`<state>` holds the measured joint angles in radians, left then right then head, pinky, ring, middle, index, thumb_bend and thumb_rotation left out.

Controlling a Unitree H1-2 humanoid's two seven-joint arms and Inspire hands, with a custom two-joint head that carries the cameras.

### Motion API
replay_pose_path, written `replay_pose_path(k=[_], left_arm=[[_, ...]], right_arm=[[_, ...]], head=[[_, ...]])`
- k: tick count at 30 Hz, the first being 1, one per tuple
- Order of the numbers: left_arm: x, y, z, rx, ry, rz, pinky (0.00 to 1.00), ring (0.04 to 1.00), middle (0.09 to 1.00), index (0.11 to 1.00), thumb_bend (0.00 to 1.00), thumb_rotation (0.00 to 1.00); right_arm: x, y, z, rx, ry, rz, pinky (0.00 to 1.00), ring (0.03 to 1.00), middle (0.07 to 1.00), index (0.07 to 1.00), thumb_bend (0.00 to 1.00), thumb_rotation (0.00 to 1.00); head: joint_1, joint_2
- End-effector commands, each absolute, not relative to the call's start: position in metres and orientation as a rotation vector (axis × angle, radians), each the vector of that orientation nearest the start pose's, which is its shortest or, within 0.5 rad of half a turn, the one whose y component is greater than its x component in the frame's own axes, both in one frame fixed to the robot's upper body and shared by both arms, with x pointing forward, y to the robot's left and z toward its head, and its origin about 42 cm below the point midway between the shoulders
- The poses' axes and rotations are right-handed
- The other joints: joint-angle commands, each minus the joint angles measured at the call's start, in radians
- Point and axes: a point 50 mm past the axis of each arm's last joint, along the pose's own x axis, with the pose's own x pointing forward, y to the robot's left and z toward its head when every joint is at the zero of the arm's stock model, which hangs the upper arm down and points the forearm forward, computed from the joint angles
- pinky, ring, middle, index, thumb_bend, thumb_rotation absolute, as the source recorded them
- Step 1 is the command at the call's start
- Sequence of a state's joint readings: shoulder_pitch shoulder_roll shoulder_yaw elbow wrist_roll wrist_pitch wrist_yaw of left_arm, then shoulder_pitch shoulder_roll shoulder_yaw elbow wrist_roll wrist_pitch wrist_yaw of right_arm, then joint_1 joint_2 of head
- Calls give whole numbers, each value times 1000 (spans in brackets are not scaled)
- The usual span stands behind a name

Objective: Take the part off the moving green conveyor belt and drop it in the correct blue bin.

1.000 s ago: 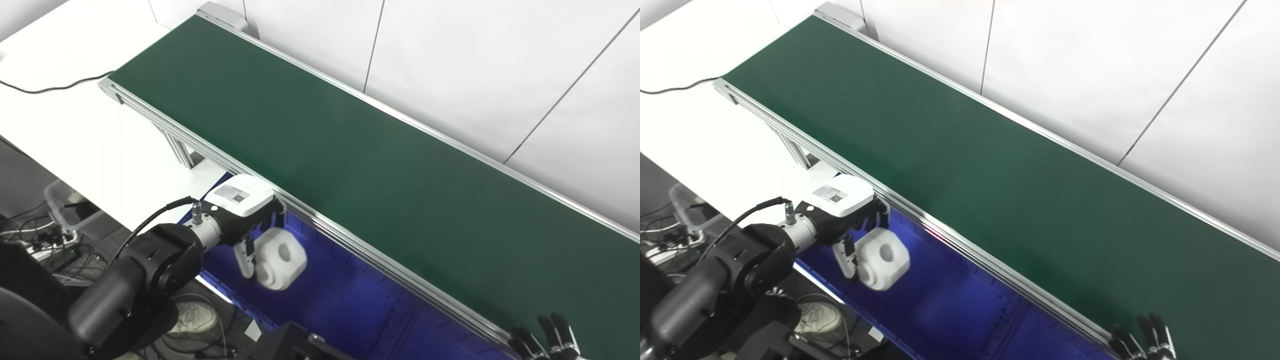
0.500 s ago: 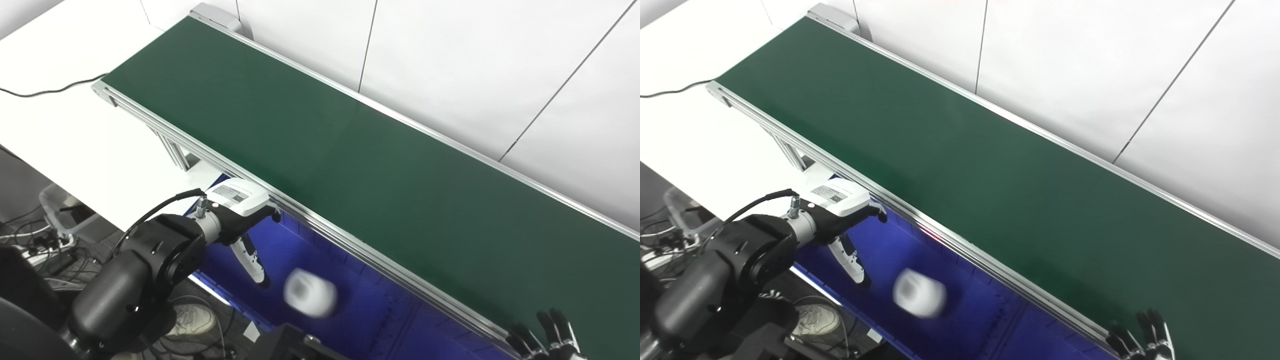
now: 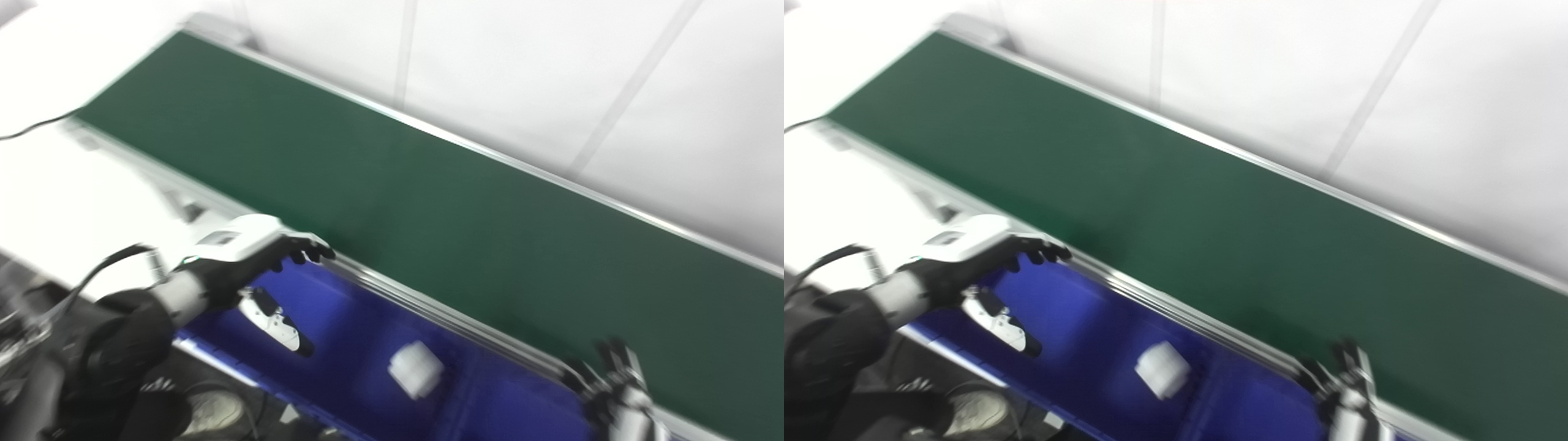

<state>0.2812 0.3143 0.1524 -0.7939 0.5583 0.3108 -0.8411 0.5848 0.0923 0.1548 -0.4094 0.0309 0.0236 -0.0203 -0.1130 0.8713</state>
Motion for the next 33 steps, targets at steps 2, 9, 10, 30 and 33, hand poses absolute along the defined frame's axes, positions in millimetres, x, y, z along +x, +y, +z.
replay_pose_path(k=[2,9,10,30,33], left_arm=[[178,272,248,438,-72,-449,683,799,839,841,777,490],[203,236,227,113,-116,-364,829,889,922,948,656,665],[204,233,224,91,-107,-359,870,916,946,968,644,678],[214,209,151,203,-44,-385,975,997,1000,1000,667,764],[209,199,149,164,-89,-354,944,987,1000,1000,666,728]], right_arm=[[112,-142,109,137,102,-96,695,750,898,923,728,933],[129,-96,101,116,103,-90,735,767,916,945,690,1000],[131,-92,100,115,103,-92,737,770,920,948,681,1000],[140,-74,96,104,75,-207,761,791,958,965,616,1000],[138,-84,101,98,62,-210,750,784,951,957,634,1000]], head=[[-164,-12],[-443,-45],[-452,-47],[-566,-21],[-494,0]])
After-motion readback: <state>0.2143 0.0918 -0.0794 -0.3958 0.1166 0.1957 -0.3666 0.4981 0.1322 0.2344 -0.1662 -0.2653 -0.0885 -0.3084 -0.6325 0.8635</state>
